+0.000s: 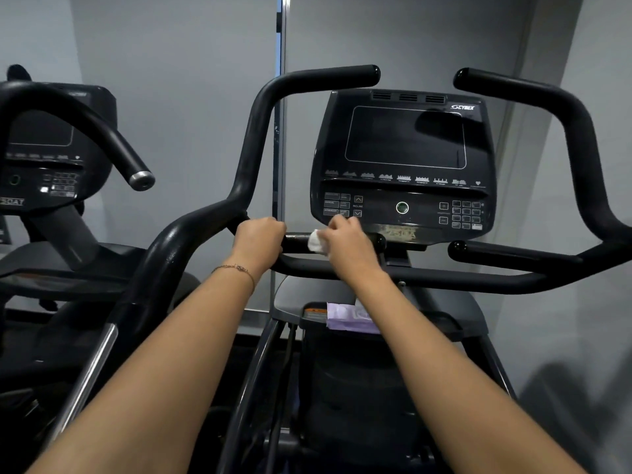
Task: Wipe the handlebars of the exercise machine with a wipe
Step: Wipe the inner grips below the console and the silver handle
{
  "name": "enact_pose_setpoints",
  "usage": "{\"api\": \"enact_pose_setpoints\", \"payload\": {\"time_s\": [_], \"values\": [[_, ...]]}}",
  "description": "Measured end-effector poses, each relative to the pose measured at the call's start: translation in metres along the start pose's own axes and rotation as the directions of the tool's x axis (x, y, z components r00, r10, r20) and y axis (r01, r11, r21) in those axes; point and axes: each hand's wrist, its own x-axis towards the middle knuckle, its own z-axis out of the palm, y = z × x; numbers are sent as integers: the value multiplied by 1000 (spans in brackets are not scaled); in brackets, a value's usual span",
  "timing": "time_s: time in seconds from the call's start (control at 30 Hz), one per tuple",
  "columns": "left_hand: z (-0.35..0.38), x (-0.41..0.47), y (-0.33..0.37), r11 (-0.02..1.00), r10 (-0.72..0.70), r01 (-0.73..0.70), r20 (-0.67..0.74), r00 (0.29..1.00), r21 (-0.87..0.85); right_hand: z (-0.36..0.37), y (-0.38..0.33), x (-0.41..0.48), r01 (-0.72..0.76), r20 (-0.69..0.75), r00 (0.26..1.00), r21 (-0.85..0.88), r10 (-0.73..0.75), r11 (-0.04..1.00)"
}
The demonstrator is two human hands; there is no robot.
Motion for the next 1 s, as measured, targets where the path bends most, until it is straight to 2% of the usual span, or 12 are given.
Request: {"api": "enact_pose_setpoints", "payload": {"time_s": [0.17,0.27,0.33,0.4,0.47,0.53,0.63,0.8,1.0], "values": [[-26,6,8,977,7,-33,122,992,211,0,8,-3,-42,6,999,-54,42,998],[-58,11,-6,946,-67,32,101,993,322,-4,21,-16,-147,-49,988,-40,145,988],[-79,11,-23,942,-190,153,96,977,299,-4,13,-18,-197,-89,977,-35,194,980],[-94,6,-36,952,-253,206,203,946,226,-2,-10,-9,-183,-75,980,10,184,983],[-102,3,-44,969,-245,215,322,914,125,4,-37,3,-70,-44,996,41,72,997],[-104,2,-51,970,-238,236,376,896,51,14,-58,14,35,-14,999,54,-35,998],[-102,3,-56,961,-246,275,399,883,-17,21,-59,20,62,0,998,18,-62,998],[-98,5,-58,964,-227,263,385,894,-42,23,-41,4,-36,-101,994,37,40,999],[-98,3,-63,955,-217,276,385,897,-105,27,-91,49,12,57,998,118,-18,993]]}}
